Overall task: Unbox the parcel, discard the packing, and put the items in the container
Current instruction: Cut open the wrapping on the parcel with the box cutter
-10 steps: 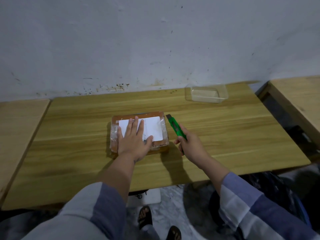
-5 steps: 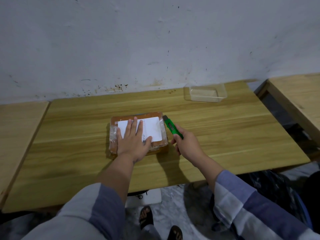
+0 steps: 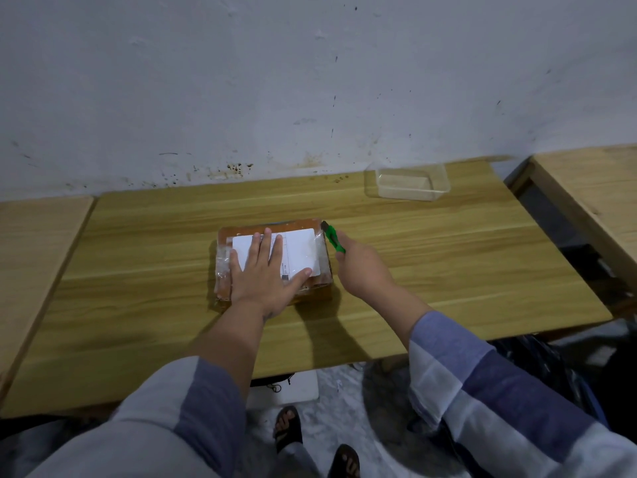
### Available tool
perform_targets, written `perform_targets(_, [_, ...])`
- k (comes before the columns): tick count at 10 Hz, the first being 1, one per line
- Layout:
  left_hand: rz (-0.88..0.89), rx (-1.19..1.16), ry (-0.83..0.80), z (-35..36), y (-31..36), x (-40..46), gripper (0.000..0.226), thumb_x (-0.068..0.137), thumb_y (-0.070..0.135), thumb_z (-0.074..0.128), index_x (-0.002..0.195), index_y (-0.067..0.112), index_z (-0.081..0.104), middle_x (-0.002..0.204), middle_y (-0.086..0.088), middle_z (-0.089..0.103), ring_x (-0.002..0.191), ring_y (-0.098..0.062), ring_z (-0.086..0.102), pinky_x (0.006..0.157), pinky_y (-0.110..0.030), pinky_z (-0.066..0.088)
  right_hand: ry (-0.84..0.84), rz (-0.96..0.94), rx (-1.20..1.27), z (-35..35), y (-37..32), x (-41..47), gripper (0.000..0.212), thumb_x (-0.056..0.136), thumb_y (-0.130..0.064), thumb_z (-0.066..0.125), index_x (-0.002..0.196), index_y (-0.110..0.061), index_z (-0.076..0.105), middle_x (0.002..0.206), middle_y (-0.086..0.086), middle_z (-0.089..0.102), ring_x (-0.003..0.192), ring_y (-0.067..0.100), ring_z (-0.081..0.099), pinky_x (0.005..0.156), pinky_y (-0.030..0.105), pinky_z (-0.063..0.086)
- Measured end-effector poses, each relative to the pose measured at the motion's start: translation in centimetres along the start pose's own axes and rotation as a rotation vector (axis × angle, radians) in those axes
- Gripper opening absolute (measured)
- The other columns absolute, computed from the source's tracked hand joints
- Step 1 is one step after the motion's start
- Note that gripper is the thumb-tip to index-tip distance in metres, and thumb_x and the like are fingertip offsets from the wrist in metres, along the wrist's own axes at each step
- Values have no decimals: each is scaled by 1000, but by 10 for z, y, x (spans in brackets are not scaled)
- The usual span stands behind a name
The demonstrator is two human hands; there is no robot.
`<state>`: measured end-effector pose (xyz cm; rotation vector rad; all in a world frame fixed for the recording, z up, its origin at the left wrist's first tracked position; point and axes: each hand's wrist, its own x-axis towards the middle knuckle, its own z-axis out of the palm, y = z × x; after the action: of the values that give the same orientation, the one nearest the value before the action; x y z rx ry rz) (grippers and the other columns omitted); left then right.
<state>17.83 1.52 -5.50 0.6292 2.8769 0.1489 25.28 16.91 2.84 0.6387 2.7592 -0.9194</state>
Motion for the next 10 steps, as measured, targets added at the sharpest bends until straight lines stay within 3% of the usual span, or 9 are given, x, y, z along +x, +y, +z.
perform_targets(2, [-14,20,1,0,2,1,89,83,78,13,150,25,-14,157,4,-25,143,-14,-26,115,-54,-12,25,9,26,7,3,-16,48,95,-7,40,142,-17,34,116,17,64,102,33,62,71,32,47])
perform_targets(3, [-10,25,6,1,2,1,89,83,78,13,150,25,-13,157,4,-25,143,-14,-26,115,-54,-12,22,30,10,8,6,-20,51,97,-10,37,146,-18,27,122,17,62,105,32,62,78,34,51])
perform_targets(4, [-13,25,0,1,2,0,90,83,78,13,150,24,-14,157,4,-25,143,-14,-26,115,-54,-12,4,35,28,8,3,-25,52,93,-5,39,143,-19,34,120,16,64,106,31,62,85,39,54])
perform_targets(5, [-14,22,-2,2,2,1,90,83,79,13,150,24,-14,157,4,-26,143,-14,-26,115,-55,-12,8,30,65,7,1,-29,52,92,-2,40,141,-18,37,120,15,64,105,31,63,82,37,54])
perform_targets(6, [-16,21,-3,2,2,1,91,82,79,13,150,25,-14,157,4,-26,143,-14,-26,115,-55,-12,-27,33,86,5,2,-32,49,93,-3,40,141,-16,38,122,16,62,104,32,61,73,31,47])
perform_targets(7, [-20,26,-5,2,1,2,91,82,79,13,150,25,-14,157,4,-26,143,-14,-26,115,-55,-12,-32,48,155,6,4,-37,46,94,-3,38,138,-18,42,119,17,62,92,31,61,68,32,47])
perform_targets(8, [-25,29,-8,2,1,3,91,82,80,13,150,26,-14,157,4,-27,143,-13,-27,115,-55,-12,-33,80,223,8,7,-38,43,96,-8,36,137,-20,44,107,15,63,80,26,55,53,28,41])
perform_targets(10, [-27,35,-14,3,0,3,92,81,80,12,150,26,-14,157,4,-27,143,-14,-27,115,-55,-12,-42,117,308,10,11,-49,42,96,-11,35,133,-25,46,95,13,61,72,27,55,44,26,35])
